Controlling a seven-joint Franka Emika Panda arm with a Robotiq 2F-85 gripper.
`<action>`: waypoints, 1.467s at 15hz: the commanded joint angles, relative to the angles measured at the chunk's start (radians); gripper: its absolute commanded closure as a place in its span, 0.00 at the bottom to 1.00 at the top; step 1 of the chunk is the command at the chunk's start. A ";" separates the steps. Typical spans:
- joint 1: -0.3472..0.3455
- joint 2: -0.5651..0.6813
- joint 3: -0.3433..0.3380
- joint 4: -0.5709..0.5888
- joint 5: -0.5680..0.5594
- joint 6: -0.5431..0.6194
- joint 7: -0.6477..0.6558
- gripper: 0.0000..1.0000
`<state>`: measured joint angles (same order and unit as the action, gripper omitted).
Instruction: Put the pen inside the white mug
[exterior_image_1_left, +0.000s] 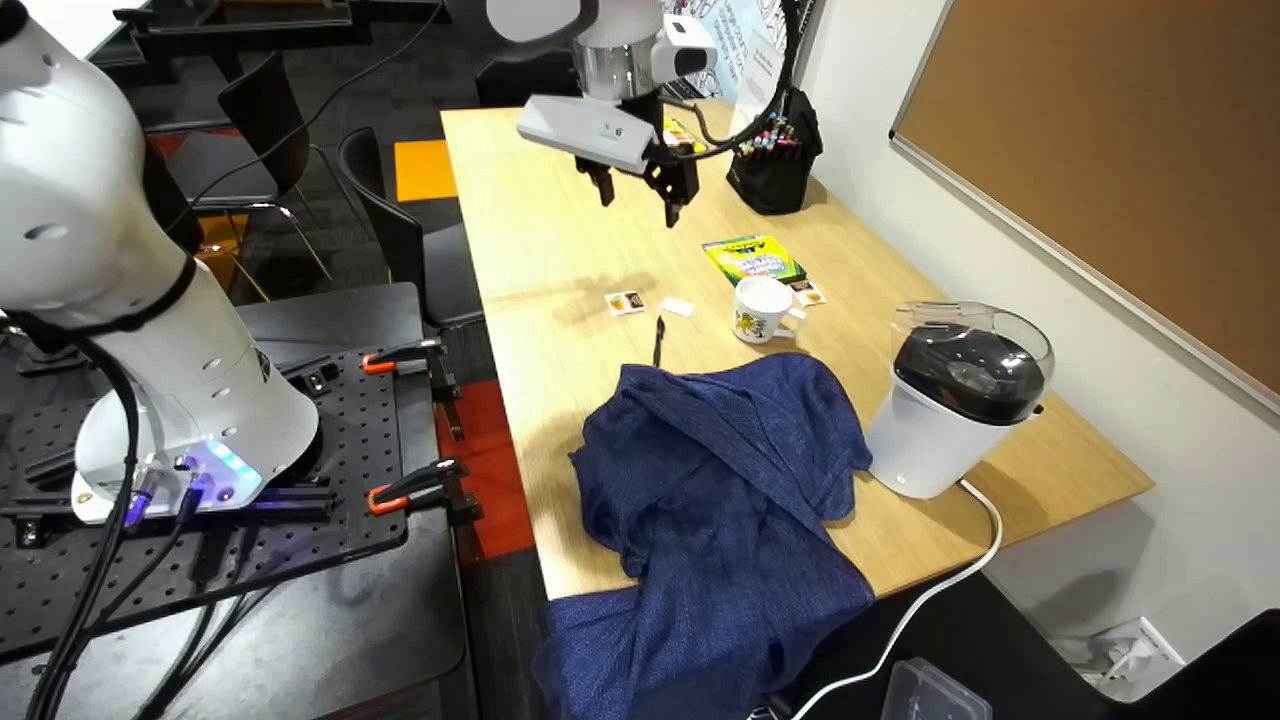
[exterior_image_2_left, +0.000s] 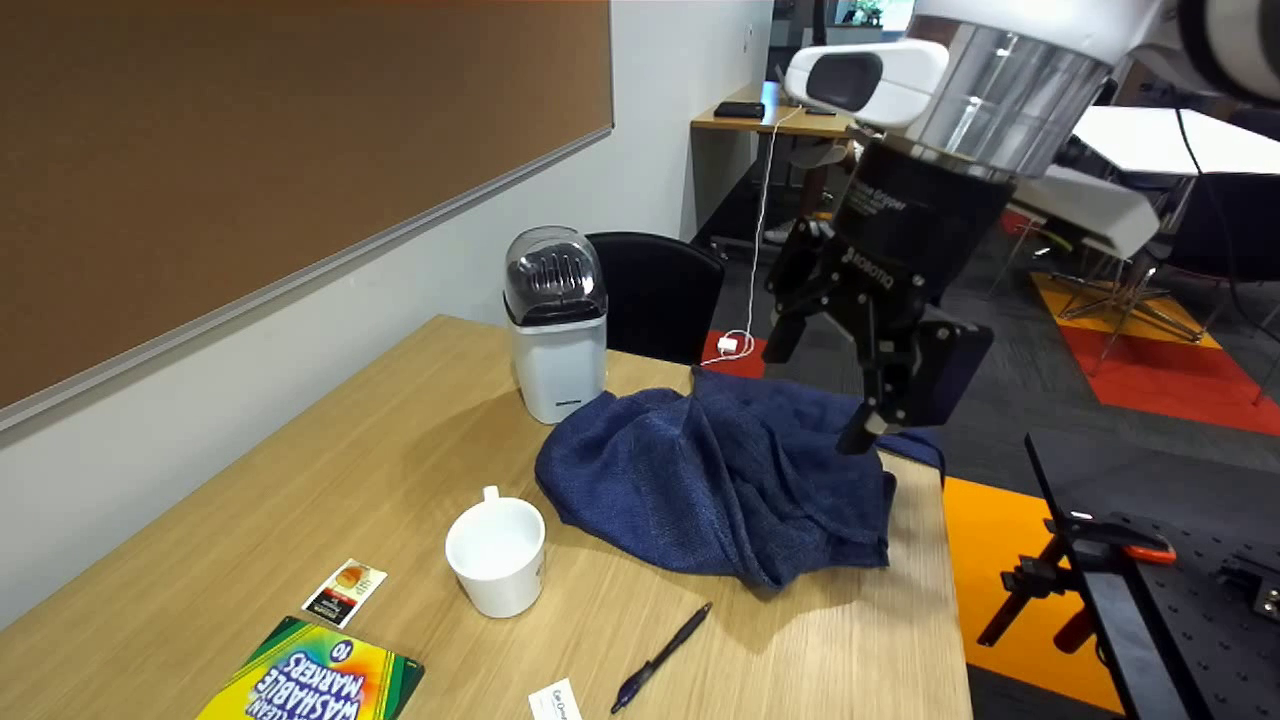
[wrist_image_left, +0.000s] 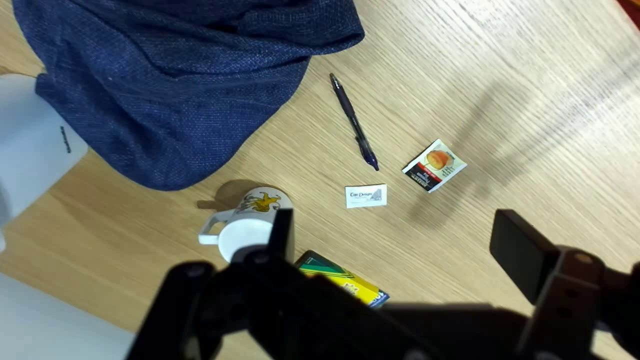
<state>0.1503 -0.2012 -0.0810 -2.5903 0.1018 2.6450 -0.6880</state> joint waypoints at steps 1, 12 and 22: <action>0.029 0.110 -0.021 0.036 0.128 0.033 -0.168 0.00; -0.020 0.133 0.025 0.039 0.130 0.013 -0.170 0.00; -0.057 0.375 0.121 0.120 0.060 0.198 -0.277 0.00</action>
<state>0.1365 0.0696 -0.0089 -2.5304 0.1748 2.7840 -0.9048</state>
